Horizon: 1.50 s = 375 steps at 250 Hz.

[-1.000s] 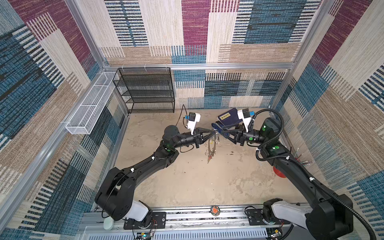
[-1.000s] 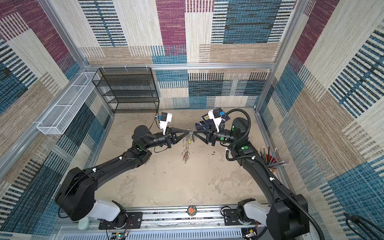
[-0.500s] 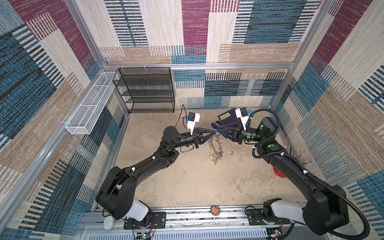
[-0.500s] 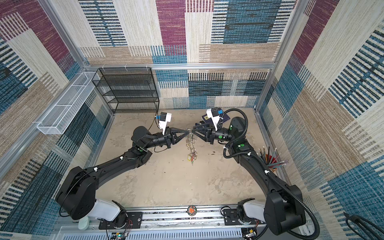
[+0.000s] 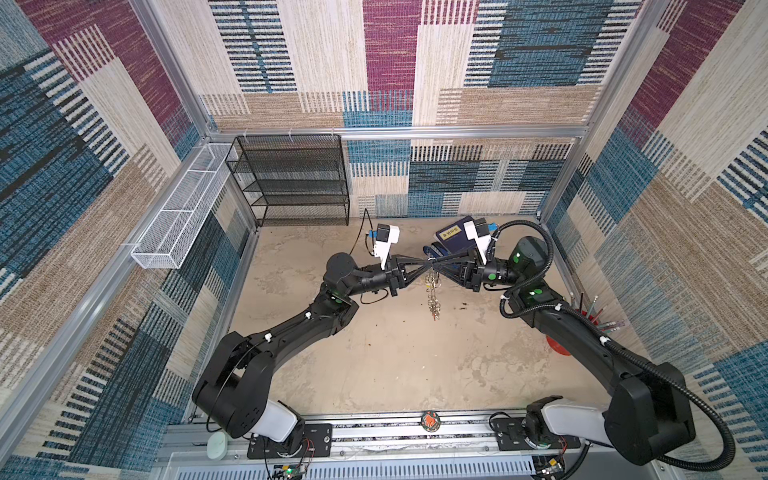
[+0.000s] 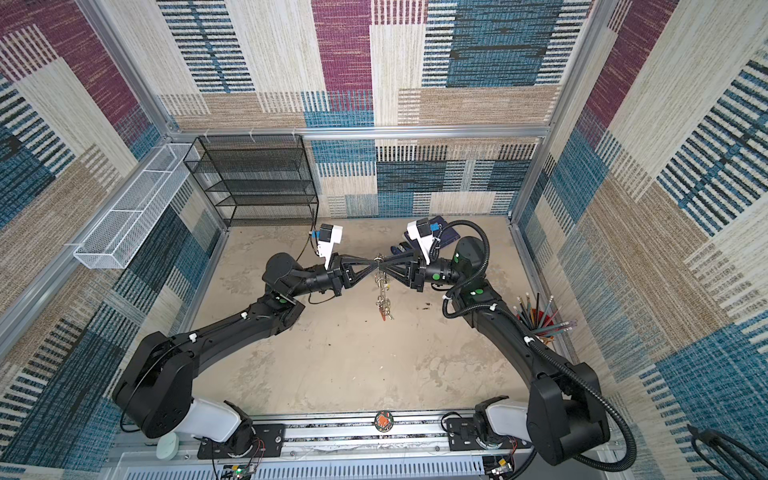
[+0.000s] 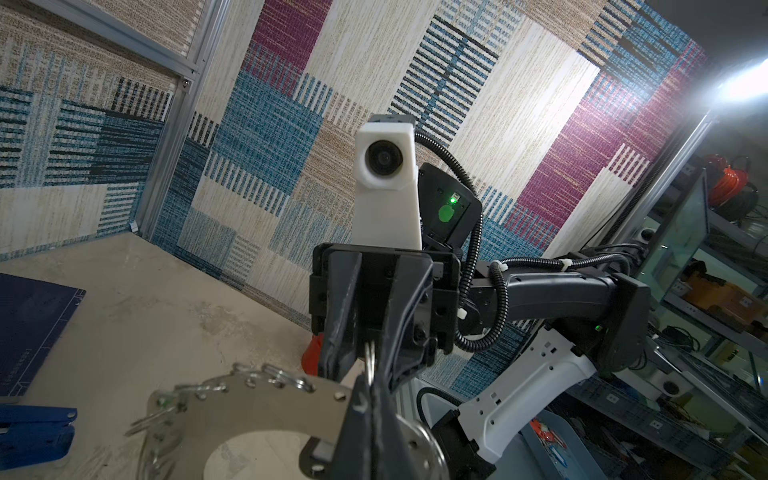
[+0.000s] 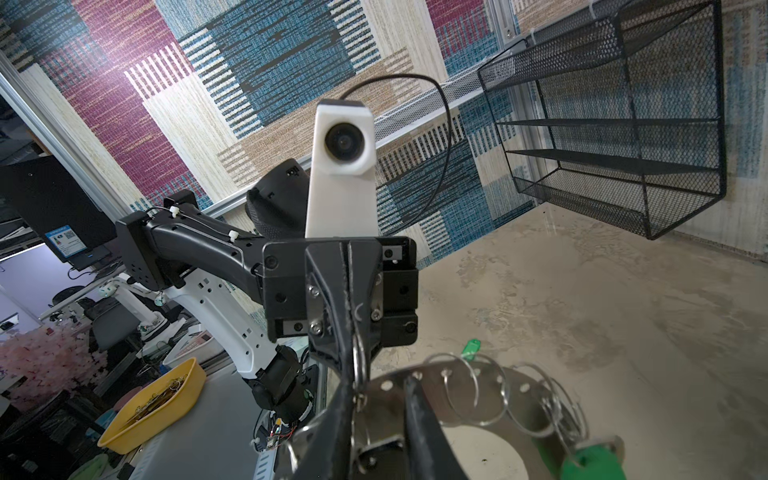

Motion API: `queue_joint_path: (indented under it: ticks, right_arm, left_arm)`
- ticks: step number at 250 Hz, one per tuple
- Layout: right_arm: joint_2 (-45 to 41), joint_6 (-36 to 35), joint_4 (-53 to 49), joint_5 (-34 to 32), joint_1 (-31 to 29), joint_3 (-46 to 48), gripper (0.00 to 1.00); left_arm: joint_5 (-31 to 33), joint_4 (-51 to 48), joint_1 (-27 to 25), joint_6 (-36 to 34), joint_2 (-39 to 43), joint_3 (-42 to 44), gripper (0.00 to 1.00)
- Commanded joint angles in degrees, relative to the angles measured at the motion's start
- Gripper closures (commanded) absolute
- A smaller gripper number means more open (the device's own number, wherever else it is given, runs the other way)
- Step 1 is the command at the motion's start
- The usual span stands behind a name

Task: Put the keys on the keyring

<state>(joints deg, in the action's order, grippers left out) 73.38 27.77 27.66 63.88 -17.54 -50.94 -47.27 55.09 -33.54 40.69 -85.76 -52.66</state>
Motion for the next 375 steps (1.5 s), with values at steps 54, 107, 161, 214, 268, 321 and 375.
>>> queue_joint_path:
  ticks: [54, 107, 161, 214, 268, 321, 375]
  right_arm:
    - [1.4, 3.6, 6.3, 0.1, -0.8, -0.1, 0.83]
    - [1.5, 3.5, 6.5, -0.2, -1.0, 0.4, 0.98]
    - [0.7, 1.6, 3.8, -1.3, -1.0, 0.6, 1.00]
    - [0.1, -3.3, -3.0, -3.2, -1.0, -1.0, 1.00]
    - [-0.4, -9.3, -10.4, -5.2, -1.8, -2.6, 1.00]
    - [-0.2, -15.3, -18.4, -6.4, -3.0, -5.3, 1.00]
    - [0.3, -17.9, -22.2, -6.7, -3.8, -7.1, 1.00]
  left_arm:
    - [-1.2, 4.2, 0.0, 0.7, -0.1, 0.3, 1.00]
    - [-1.9, 2.4, 0.0, -0.1, -0.2, 0.2, 1.00]
    - [-3.3, -5.5, 0.1, -3.1, 1.1, -1.0, 0.96]
    - [-4.4, -18.6, 3.2, -5.1, 4.0, -2.3, 0.75]
    - [-9.7, -48.2, 9.0, -20.1, 7.0, -11.6, 0.55]
    - [-9.6, -83.7, 8.8, -43.1, 3.2, -29.6, 0.53]
    - [-6.1, -93.3, 7.3, -47.1, -2.0, -37.7, 0.57]
